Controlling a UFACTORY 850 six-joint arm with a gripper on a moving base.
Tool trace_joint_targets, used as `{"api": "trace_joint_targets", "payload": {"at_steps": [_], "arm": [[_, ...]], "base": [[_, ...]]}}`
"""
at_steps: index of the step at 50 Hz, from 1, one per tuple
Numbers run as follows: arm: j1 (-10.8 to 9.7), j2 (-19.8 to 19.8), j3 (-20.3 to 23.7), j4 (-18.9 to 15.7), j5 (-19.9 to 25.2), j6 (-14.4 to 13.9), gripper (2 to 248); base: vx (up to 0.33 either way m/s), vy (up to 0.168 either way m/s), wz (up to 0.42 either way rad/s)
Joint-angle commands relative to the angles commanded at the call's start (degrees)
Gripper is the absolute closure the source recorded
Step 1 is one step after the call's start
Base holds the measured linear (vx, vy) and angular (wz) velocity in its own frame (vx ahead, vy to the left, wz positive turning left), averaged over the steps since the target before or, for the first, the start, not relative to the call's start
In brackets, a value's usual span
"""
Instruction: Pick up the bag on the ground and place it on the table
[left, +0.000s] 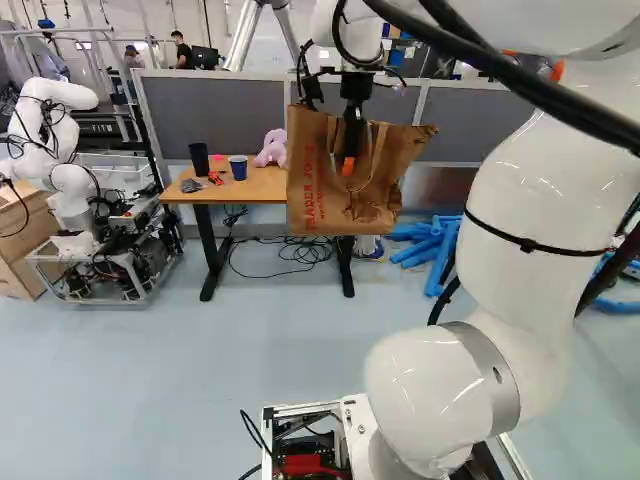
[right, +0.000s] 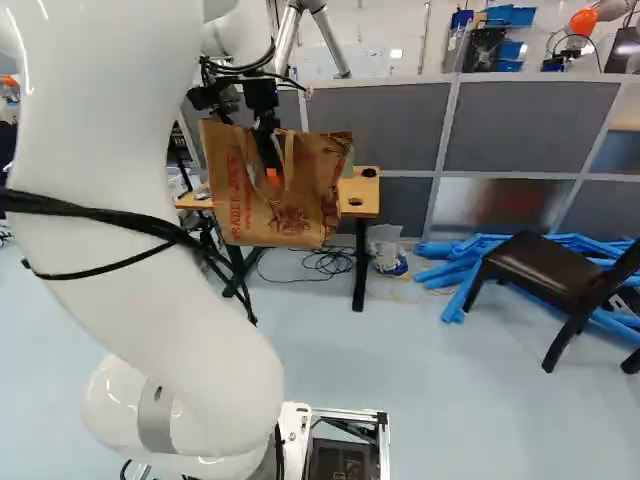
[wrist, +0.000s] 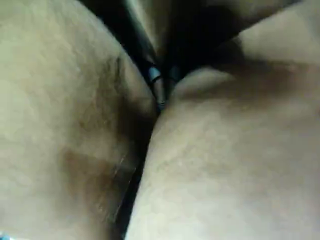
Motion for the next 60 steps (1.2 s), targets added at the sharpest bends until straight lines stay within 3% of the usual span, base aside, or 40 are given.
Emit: {"api": "trace_joint_targets", "payload": {"at_steps": [60], "arm": [[0.00,0.00,0.00,0.00,0.00,0.00,232]], "base": [[0.163,0.068,-0.022]]}}
